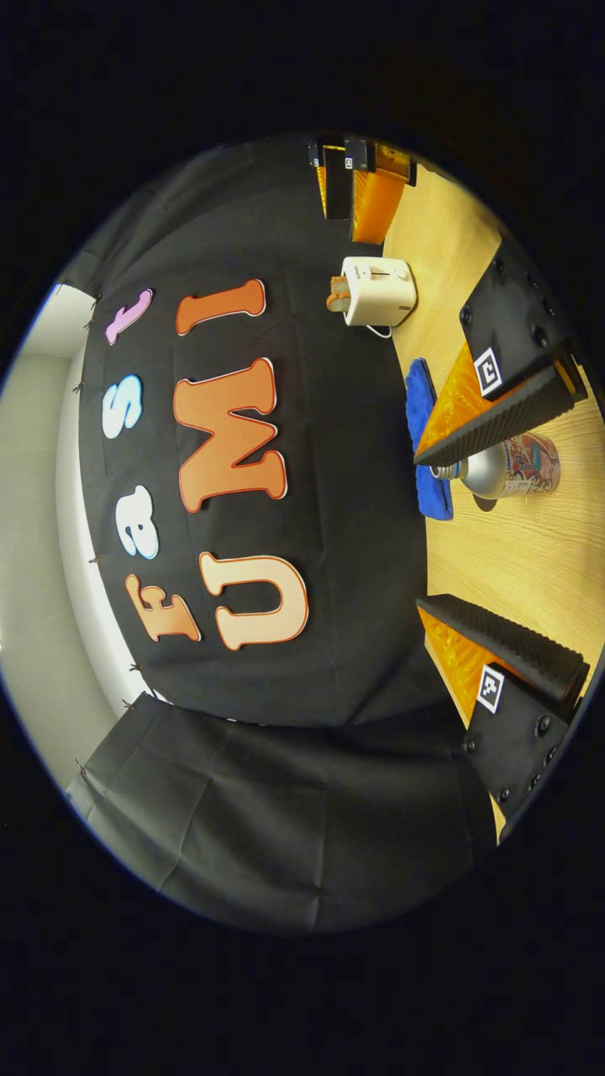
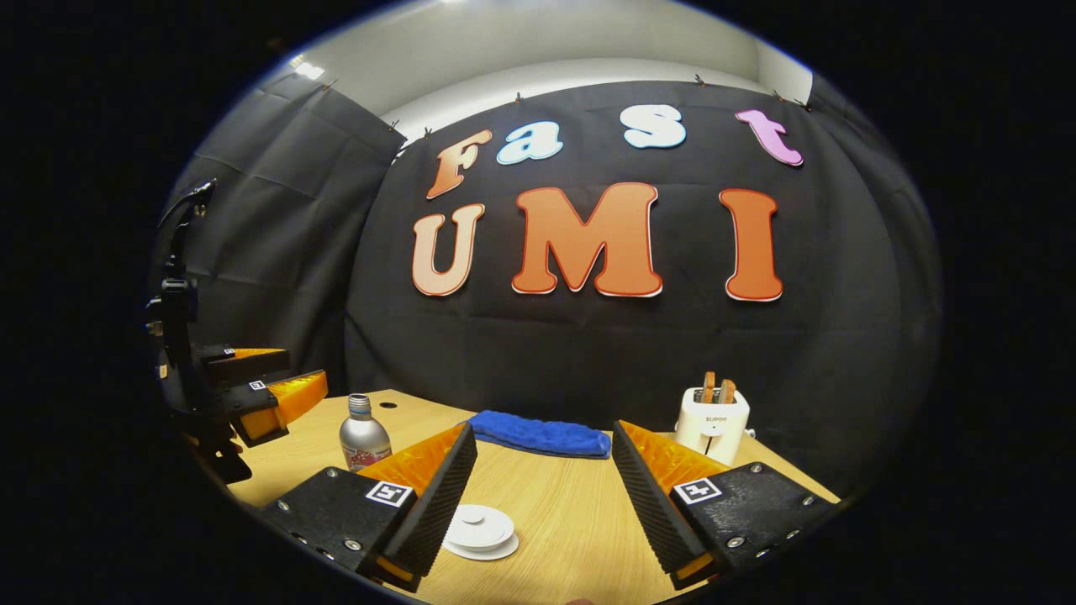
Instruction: Open the teacup lid with one hand, grasp the water bottle and pour water into the teacup with the other hand; after pouring, place the water bottle on the coaster and then close the teacup lid.
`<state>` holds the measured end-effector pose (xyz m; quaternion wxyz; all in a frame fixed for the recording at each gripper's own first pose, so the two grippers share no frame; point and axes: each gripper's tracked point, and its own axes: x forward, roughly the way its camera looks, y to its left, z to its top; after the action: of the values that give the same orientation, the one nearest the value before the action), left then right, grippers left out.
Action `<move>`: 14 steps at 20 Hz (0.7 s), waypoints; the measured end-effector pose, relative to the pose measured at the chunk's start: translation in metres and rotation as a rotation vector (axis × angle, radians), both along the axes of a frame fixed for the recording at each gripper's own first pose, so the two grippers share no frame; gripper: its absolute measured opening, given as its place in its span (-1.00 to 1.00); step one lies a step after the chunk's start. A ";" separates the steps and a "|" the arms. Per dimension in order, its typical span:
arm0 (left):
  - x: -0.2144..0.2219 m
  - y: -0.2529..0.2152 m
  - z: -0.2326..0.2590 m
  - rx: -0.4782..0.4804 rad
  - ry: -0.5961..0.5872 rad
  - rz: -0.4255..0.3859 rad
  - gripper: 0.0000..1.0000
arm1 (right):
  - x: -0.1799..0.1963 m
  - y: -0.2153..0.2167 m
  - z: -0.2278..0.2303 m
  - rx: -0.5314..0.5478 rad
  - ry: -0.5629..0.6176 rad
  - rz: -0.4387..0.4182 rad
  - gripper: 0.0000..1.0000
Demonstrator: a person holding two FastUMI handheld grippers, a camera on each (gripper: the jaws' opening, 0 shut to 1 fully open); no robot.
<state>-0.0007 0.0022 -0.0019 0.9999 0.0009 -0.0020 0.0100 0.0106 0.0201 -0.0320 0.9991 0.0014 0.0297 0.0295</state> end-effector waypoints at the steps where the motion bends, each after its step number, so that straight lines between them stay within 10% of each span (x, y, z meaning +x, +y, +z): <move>1: 0.000 0.000 -0.001 0.003 0.005 0.001 0.99 | -0.001 0.004 -0.006 0.008 0.014 0.014 0.94; 14: -0.005 -0.005 -0.029 0.028 0.064 -0.018 1.00 | 0.017 0.049 -0.096 -0.002 0.232 0.130 0.63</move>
<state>-0.0061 -0.0025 -0.0307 0.9994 0.0151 0.0298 0.0008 0.0280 0.0696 -0.1281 0.9849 0.0016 0.1451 0.0941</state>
